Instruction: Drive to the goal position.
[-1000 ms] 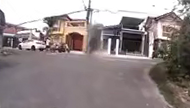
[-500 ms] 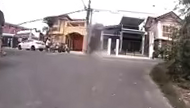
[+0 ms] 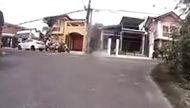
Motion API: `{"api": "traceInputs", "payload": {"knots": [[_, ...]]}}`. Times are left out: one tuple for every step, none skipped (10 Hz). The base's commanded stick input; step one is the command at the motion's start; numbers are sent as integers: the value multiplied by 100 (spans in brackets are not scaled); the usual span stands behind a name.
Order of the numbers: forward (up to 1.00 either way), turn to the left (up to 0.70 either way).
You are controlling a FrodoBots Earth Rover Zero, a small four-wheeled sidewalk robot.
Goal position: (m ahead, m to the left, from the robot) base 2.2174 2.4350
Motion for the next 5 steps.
{"api": "traceInputs", "payload": {"knots": [[7,0],[7,0],[7,1],[7,1],[7,1]]}}
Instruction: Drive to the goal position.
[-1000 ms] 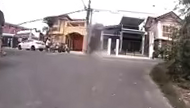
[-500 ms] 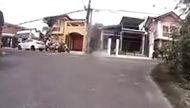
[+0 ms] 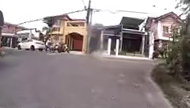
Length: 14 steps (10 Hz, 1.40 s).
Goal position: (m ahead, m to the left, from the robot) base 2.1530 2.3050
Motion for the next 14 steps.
{"api": "traceInputs", "payload": {"knots": [[7,1],[7,1],[7,1],[7,1],[7,1],[10,1],[59,2],[100,3],[100,3],[100,3],[100,3],[77,2],[50,1],[23,0]]}}
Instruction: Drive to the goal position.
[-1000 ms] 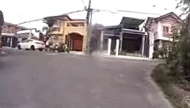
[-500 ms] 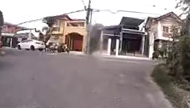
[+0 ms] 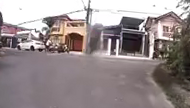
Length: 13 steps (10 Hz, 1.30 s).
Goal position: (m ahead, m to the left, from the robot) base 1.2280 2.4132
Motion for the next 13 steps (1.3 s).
{"api": "traceInputs", "payload": {"knots": [[8,0],[7,0],[7,0],[7,0],[7,0],[7,0],[7,0],[7,0],[7,0],[7,0],[7,0],[7,0],[8,0]]}}
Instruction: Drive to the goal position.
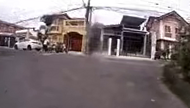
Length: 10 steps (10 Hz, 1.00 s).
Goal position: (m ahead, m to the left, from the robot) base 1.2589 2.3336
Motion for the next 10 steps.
{"api": "traceInputs", "payload": {"knots": [[7,0],[7,0],[7,0],[7,0],[7,0],[7,0],[7,0],[7,0],[7,0],[7,0]]}}
